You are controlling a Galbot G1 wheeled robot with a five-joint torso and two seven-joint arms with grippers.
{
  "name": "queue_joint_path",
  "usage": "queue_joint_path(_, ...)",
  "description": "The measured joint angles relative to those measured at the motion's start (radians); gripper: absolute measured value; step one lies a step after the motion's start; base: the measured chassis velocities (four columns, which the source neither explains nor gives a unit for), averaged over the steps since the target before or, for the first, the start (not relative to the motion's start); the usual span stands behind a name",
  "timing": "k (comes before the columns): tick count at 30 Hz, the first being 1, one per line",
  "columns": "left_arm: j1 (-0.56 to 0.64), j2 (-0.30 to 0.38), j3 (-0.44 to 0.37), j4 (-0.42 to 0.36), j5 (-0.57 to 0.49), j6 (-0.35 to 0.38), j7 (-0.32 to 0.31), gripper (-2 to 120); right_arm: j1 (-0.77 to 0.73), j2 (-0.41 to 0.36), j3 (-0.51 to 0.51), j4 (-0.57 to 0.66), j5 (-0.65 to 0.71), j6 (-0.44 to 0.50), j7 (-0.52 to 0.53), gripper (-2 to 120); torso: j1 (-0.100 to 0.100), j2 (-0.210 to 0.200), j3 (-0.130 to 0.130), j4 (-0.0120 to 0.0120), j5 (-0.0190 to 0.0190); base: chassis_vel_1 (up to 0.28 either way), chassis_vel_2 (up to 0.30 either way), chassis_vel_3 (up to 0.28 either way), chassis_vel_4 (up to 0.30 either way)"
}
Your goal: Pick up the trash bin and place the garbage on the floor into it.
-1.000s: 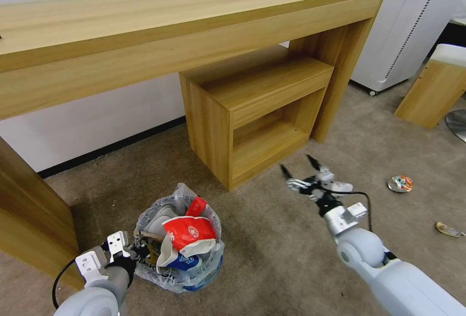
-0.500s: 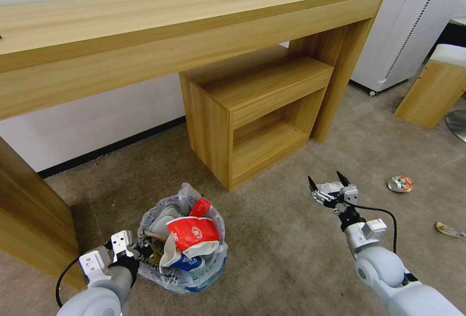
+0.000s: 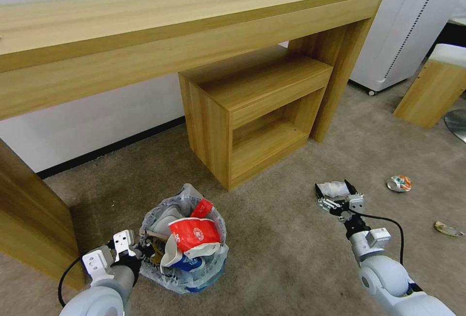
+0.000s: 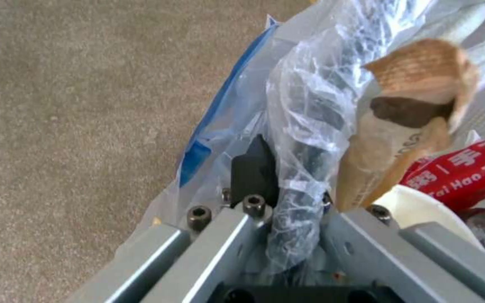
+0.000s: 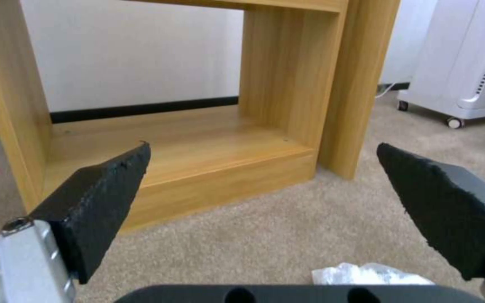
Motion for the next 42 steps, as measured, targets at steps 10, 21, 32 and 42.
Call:
queue_joint_path(10,-0.004,0.001,0.000,0.008,-0.002,0.000,0.002,0,-0.001,0.004,0.000,-0.003,-0.005,0.000,0.001,100,0.000,0.000,0.000,0.0000,0.0000,0.000,0.000,0.000,0.000)
queue_joint_path(21,-0.002,-0.001,-0.001,0.008,0.000,0.002,0.003,0,-0.001,0.012,0.001,-0.007,-0.010,0.004,-0.002,100,0.000,0.000,0.000,0.0000,0.0000,0.000,0.000,0.000,0.000)
queue_joint_path(32,0.002,-0.005,0.000,0.006,0.005,0.002,0.003,0,-0.004,0.018,0.004,-0.012,-0.016,0.010,-0.002,100,0.000,0.000,0.000,0.0000,0.0000,0.000,0.000,0.000,0.000)
queue_joint_path(42,0.002,-0.005,-0.002,0.004,0.008,0.004,0.004,0,0.001,0.025,-0.011,-0.015,-0.018,0.014,0.000,100,0.000,0.000,0.000,0.0000,-0.0001,-0.010,-0.015,-0.012,-0.008)
